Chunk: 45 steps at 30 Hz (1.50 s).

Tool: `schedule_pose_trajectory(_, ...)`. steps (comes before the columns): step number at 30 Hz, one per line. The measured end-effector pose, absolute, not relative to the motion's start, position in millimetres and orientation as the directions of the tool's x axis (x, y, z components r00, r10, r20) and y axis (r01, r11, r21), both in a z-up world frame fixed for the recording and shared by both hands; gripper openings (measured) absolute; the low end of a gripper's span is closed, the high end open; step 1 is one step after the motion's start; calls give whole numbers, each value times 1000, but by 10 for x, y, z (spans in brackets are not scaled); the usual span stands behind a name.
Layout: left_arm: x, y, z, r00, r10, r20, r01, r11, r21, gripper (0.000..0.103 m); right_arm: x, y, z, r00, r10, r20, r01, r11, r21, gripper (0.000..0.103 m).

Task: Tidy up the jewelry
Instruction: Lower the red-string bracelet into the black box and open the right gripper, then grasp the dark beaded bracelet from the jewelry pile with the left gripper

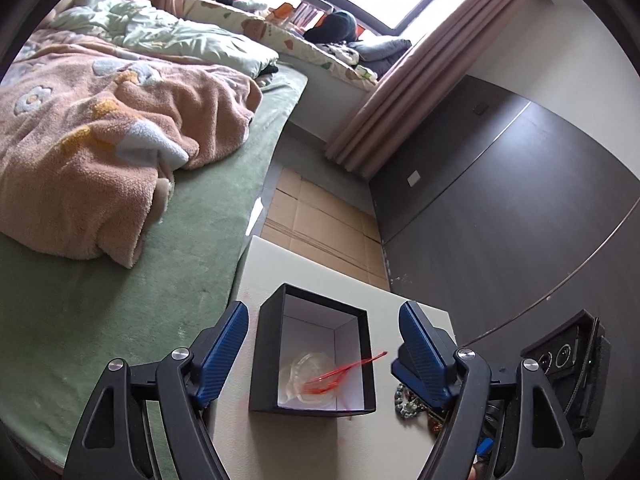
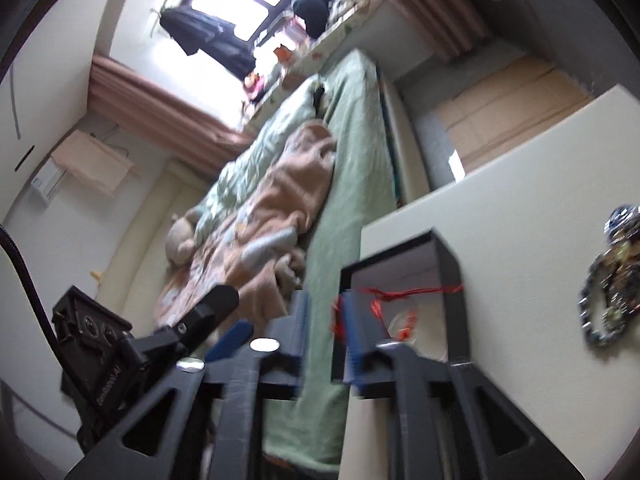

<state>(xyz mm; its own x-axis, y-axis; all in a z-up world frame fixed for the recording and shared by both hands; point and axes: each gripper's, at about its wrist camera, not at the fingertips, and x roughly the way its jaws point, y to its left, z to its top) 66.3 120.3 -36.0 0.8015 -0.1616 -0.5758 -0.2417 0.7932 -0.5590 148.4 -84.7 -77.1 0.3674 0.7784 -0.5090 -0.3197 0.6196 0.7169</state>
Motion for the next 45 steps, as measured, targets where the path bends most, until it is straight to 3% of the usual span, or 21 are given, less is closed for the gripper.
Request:
schedule_pose_trajectory(2,659,1206,-370,801,-161,-576,-248,787,-565,78,1456,-891,-761,397,753,-525,-310,648,696,60)
schedule_pose_trajectory(19,653,676,-260,800,-196,-567,-141,857,-495,78,1209,-1874,-570,565,620,-544,-217,748,627,60)
schedule_pose_trajectory(23,645,403,-229,790,-186,-584,-108,895,-432,78,1179,-2047,-548,573,600,-558,-194,762,618,60)
schedule_pose_trajectory(27,693,163,-184,785,-178,-594,-71,926,-371,78,1161,-2243,-554,613,547,-571,-138,785,604,88)
schedule_pose_trajectory(31,768,-60,-145,765,-185,-617,-37,944,-329,79,1211,-2490,-621,603,538,-589,-80,775,627,95)
schedule_pose_trajectory(45,1233,-744,-112,653,-245,-717,56,959,-277,79,1215,-3261,-590,668,462,-583,47,756,653,95)
